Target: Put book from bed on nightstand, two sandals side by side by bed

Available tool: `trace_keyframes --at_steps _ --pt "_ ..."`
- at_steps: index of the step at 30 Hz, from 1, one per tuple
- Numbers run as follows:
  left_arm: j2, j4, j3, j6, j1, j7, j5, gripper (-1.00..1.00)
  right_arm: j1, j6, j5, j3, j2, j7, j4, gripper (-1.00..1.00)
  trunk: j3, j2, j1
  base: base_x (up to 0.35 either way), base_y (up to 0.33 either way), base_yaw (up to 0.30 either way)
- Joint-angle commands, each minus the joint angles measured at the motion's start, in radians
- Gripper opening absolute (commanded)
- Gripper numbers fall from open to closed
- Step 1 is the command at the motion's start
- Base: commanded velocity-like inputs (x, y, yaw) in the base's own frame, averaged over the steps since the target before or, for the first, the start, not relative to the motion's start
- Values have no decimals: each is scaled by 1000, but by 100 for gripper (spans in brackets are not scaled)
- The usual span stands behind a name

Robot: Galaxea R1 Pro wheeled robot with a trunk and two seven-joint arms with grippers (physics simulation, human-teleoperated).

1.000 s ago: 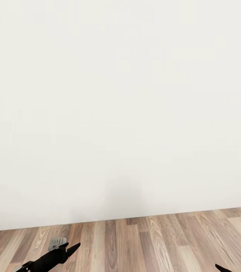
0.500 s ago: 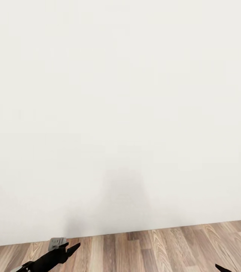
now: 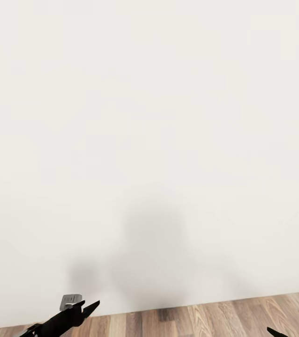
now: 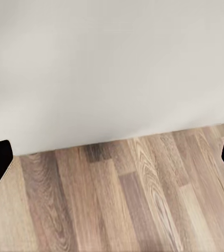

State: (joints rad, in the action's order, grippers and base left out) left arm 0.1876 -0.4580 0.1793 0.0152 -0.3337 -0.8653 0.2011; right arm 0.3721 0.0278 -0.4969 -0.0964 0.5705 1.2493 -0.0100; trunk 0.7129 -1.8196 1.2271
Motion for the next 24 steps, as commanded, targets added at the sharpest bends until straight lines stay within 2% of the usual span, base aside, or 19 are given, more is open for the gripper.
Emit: trace_keyframes --at_steps 1,4,8,24 --pt "0 1 2 2 -1 -4 3 100 1 3 8 -8 0 2 1 100 1 0 0 331 0 0" --pt "0 1 2 2 -1 -4 3 100 1 3 8 -8 0 2 1 100 1 0 0 324 0 -4" --pt "0 1 2 2 -1 -4 3 100 1 3 8 -8 0 2 1 100 1 0 0 100 0 -142" --pt "1 1 3 2 -1 -4 3 100 1 3 8 -8 0 2 1 100 1 0 0 9 0 -265"
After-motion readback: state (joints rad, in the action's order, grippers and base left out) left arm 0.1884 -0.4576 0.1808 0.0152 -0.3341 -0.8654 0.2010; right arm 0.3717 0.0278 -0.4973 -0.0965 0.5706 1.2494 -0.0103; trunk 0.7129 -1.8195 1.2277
